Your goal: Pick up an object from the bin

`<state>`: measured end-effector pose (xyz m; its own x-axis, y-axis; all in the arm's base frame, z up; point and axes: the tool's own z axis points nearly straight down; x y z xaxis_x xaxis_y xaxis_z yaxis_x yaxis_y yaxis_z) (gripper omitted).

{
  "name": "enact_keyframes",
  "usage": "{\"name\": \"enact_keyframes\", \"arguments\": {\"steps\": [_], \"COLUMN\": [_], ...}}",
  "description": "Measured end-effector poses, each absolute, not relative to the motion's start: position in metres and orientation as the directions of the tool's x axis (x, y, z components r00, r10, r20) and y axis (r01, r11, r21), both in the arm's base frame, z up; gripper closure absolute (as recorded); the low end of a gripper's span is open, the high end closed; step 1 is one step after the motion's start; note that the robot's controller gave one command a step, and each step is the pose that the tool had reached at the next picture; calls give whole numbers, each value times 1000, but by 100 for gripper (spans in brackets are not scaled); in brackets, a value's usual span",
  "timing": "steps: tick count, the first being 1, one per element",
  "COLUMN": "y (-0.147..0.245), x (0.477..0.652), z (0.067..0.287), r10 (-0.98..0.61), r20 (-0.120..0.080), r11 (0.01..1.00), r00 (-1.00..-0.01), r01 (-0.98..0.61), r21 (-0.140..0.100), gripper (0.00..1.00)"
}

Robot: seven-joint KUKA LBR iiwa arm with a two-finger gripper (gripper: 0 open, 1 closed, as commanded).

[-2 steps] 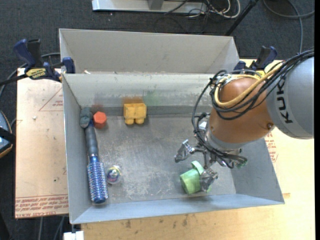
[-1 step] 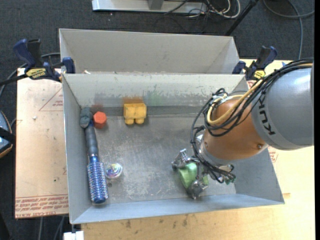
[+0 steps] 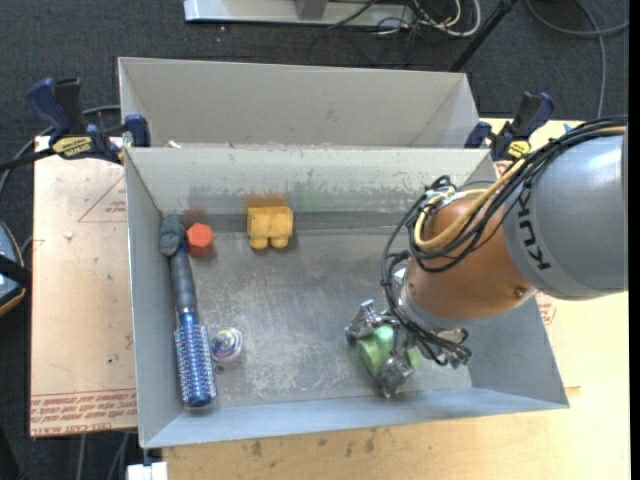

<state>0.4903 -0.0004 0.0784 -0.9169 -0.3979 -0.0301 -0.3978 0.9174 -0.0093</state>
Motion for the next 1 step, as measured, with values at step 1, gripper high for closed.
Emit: {"name": "enact_keyframes", "arguments": {"steps": [1], "y": [12], "x": [511], "z": [239], "r10": [-548], "r20": [-11], "r11": [837], "r00": [-837], "r01": [-548], "r21": [-5], "gripper": [100]}}
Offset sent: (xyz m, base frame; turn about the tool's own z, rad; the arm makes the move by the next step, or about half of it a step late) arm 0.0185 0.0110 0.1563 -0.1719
